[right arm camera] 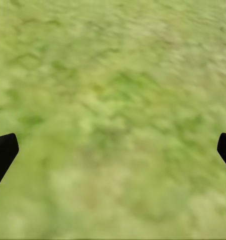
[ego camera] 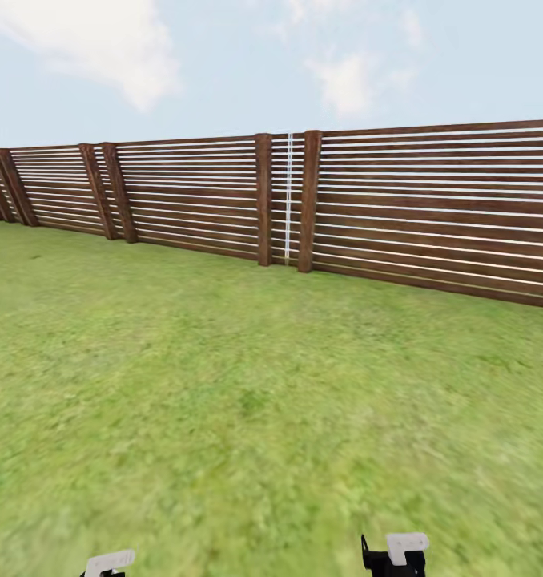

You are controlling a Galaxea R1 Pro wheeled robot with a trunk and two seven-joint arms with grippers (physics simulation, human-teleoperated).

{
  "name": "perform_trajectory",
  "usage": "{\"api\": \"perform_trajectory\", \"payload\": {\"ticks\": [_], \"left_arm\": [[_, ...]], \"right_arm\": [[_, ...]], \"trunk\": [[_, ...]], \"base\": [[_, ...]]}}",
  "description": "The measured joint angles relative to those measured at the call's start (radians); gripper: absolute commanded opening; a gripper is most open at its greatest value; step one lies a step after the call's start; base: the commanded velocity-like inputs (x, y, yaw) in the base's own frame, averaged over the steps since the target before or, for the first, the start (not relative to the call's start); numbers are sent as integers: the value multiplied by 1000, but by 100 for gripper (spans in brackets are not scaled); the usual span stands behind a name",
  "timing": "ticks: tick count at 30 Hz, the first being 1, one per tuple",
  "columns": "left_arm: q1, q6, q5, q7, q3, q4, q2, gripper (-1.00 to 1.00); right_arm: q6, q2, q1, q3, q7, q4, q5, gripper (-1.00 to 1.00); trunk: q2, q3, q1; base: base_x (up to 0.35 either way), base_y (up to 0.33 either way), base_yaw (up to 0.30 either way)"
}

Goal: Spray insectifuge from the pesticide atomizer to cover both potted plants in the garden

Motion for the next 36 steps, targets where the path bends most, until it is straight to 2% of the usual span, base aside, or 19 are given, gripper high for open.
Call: {"api": "perform_trajectory", "payload": {"ticks": [36], "left_arm": [[1,-1,1,0,0,0,0,-100]], "right_arm": [[2,1,0,1,1,0,0,100]], "trunk": [[0,0,0]], "base": [[339,15,-257]]}}
